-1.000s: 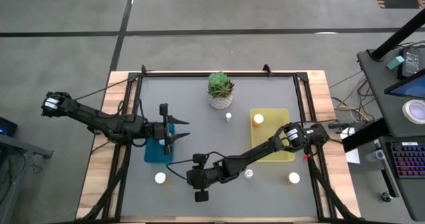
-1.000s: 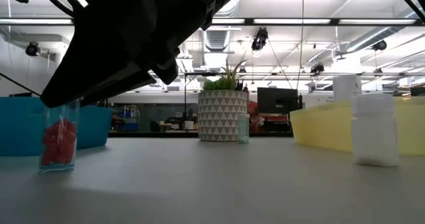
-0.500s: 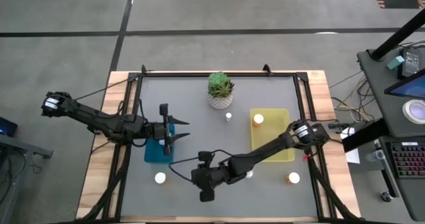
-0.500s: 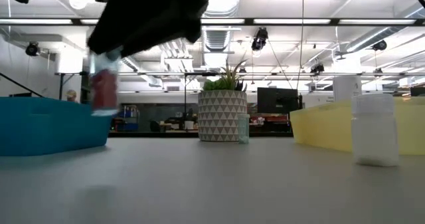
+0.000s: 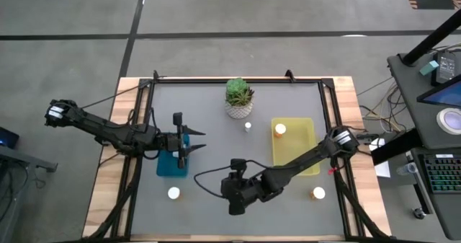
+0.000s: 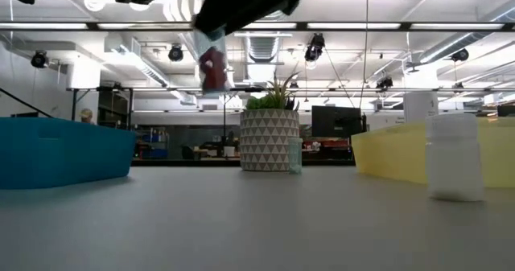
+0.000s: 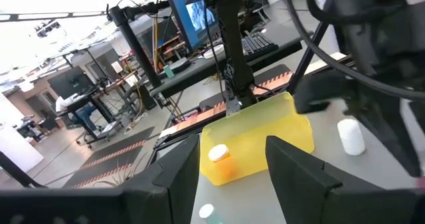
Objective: Pick and place medicine bottles into bin by pill shape (circle, oval)
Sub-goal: Put the blue capsule bottle into the right yellow bin
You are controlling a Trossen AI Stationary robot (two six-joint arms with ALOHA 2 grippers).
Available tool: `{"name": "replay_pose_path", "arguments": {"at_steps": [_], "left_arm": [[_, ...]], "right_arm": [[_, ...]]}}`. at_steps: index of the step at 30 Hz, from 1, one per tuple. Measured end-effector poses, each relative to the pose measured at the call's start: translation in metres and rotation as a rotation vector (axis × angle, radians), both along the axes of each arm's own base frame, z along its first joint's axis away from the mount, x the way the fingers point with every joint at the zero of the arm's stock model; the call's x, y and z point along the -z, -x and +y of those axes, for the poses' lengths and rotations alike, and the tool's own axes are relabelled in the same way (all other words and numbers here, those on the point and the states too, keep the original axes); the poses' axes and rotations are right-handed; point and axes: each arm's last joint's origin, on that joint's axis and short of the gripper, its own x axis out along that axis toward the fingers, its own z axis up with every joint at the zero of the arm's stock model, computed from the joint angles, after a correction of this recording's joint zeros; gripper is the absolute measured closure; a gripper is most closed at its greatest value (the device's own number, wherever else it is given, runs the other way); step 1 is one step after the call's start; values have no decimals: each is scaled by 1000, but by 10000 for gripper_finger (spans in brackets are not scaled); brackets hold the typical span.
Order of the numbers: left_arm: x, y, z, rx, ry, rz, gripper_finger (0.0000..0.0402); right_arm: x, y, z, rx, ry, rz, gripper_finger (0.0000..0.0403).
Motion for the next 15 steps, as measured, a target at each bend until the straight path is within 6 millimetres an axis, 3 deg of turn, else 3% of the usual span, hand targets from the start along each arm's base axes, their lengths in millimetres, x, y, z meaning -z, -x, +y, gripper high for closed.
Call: {"name": "replay_pose_path", "arguments": {"at_steps": [15], "left_arm": [[0, 0, 0, -1, 0, 0, 244]], "right_arm": [[-20, 67, -38, 234, 12, -91, 296]]}}
